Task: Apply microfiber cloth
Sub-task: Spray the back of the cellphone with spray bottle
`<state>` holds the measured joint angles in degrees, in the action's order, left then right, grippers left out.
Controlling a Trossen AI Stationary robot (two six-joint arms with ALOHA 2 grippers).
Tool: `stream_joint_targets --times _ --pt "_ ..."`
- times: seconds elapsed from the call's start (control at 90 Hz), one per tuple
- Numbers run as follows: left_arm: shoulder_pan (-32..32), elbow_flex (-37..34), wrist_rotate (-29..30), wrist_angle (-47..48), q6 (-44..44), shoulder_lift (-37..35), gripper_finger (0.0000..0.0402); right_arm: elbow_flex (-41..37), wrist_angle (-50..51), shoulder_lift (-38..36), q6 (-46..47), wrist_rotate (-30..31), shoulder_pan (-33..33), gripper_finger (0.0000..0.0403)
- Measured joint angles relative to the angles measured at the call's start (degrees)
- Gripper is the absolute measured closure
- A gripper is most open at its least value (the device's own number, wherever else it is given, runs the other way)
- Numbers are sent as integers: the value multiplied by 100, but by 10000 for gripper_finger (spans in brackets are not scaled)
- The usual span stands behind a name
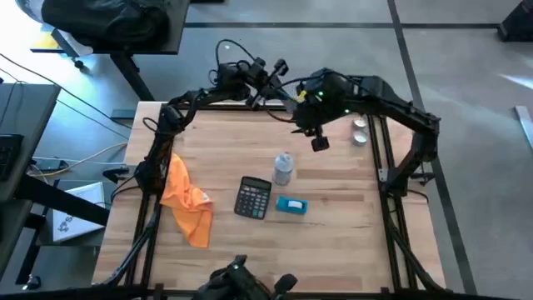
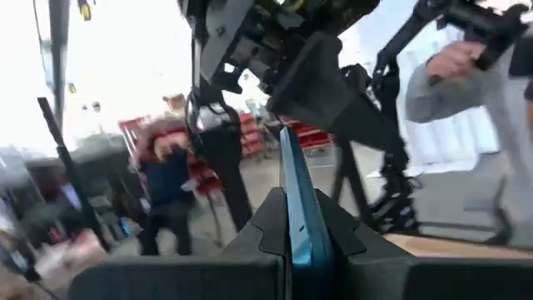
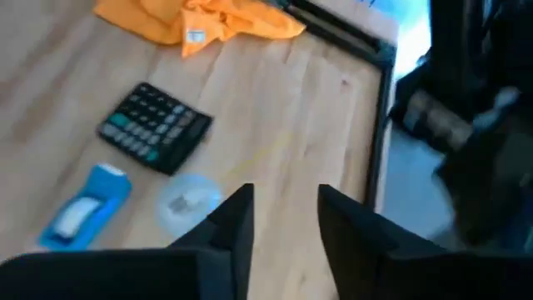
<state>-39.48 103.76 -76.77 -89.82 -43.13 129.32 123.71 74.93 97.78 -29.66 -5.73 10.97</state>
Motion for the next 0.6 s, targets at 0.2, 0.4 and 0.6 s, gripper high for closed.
stream_joint_targets --times 0.2,0.4,0.6 --pt "71 -686 -168 -7 47 -652 401 -12 738 20 1462 624 -552 286" --pt "65 -2100 -173 -11 514 -1647 401 -262 724 17 2321 1301 -964 286" --pt "-68 -3728 297 15 1309 -2632 401 -1453 -272 -4 1976 1041 -818 281"
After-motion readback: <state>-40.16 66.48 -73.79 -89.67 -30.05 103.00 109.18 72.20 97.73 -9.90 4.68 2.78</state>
